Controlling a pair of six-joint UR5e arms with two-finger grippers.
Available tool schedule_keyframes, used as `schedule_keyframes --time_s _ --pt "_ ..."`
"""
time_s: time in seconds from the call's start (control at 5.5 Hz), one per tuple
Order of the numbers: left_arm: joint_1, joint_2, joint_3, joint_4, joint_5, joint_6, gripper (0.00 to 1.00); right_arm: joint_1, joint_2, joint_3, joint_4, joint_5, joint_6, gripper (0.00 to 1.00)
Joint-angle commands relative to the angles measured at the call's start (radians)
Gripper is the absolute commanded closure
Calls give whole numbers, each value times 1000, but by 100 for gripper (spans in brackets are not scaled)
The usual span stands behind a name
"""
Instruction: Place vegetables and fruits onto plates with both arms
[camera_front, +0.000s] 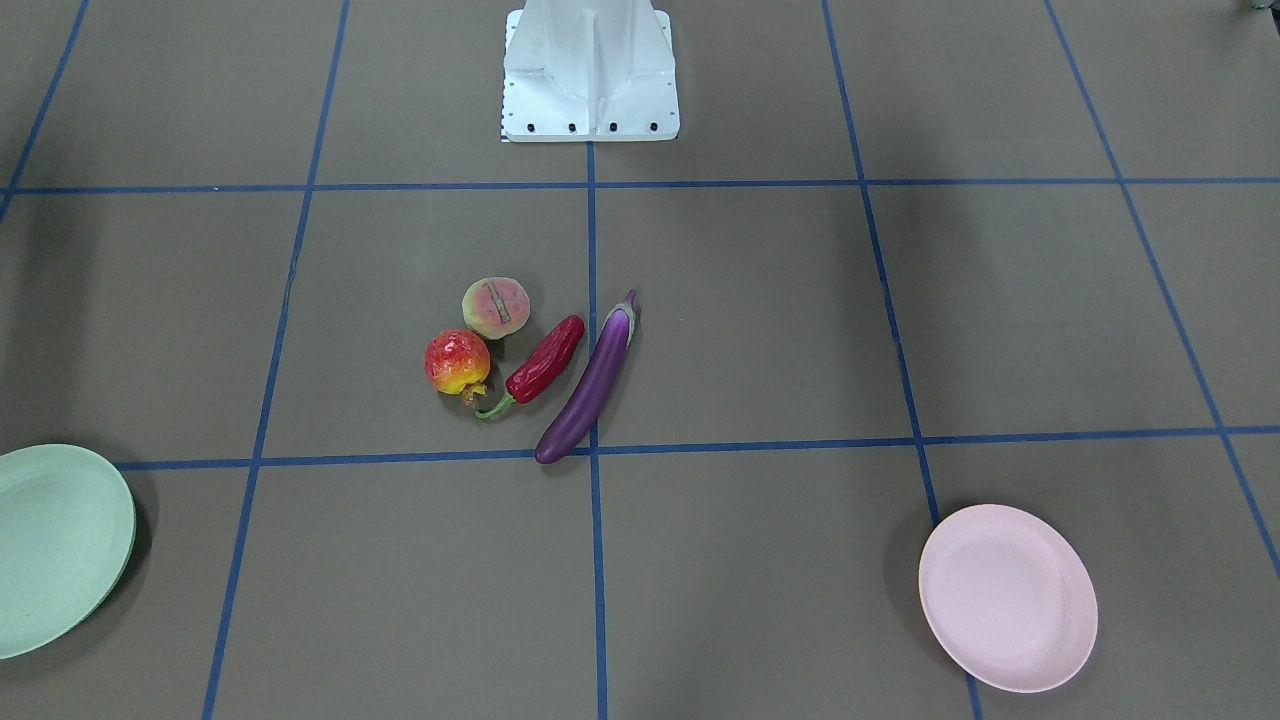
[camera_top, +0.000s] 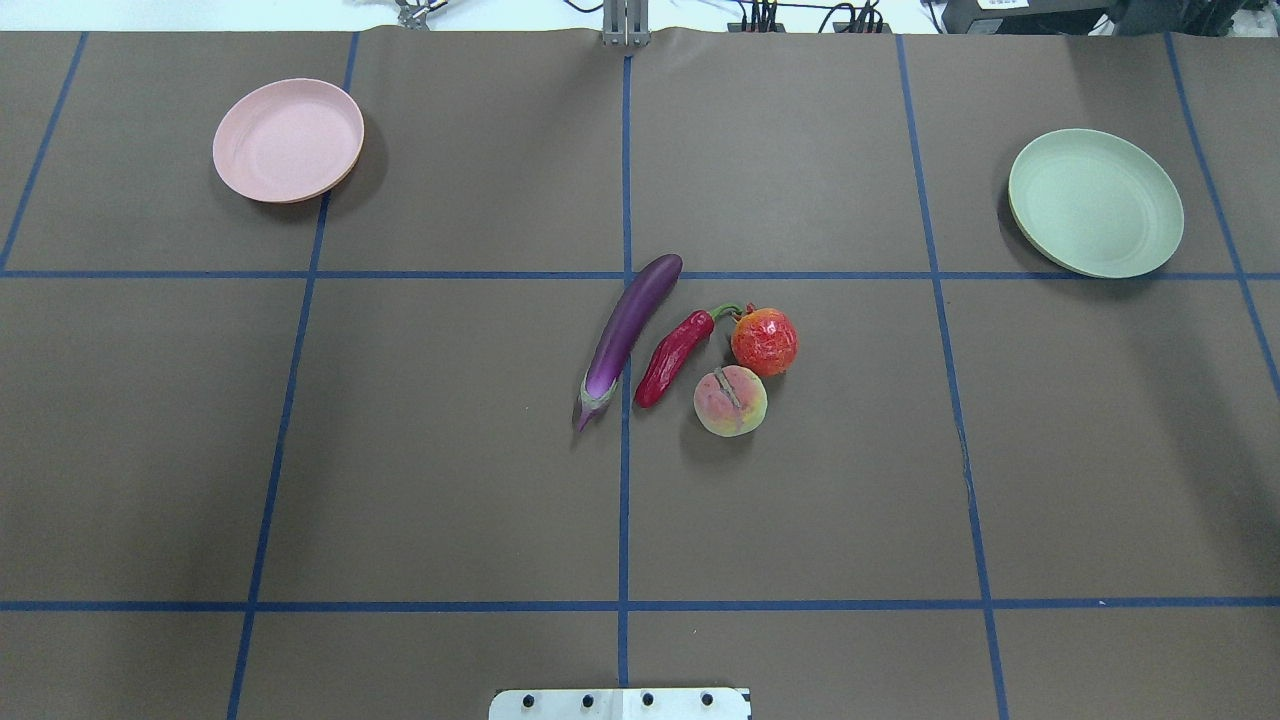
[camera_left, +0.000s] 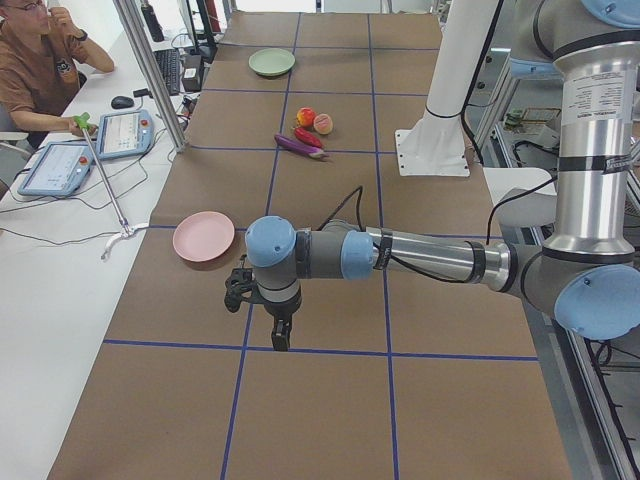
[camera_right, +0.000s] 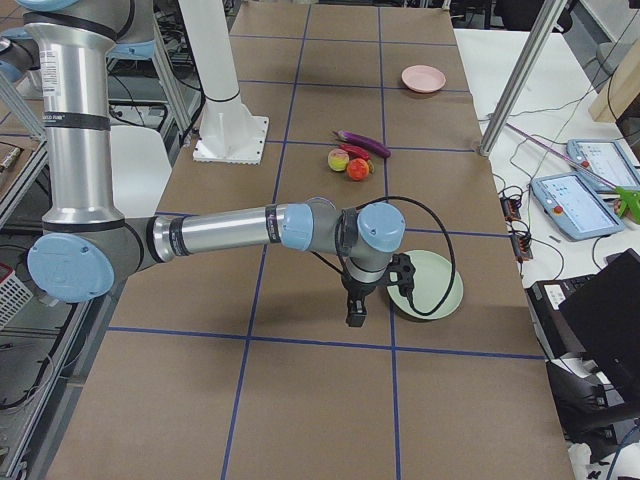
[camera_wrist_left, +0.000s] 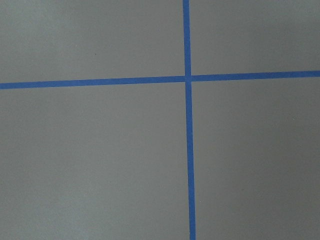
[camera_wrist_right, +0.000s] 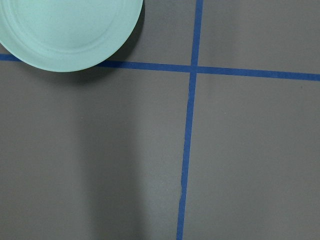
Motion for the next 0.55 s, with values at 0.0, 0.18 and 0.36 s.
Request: schedule_keyframes --time_s 0.0,0.18,0.36 --pt "0 -2 -5 -1 0 0 0 0 1 3 0 2 2 0" --pt "2 -38 -6 9 3 -3 0 0 1 3 0 2 2 0" --pt "5 -98 6 13 5 -3 0 0 3 5 0 2 2 0"
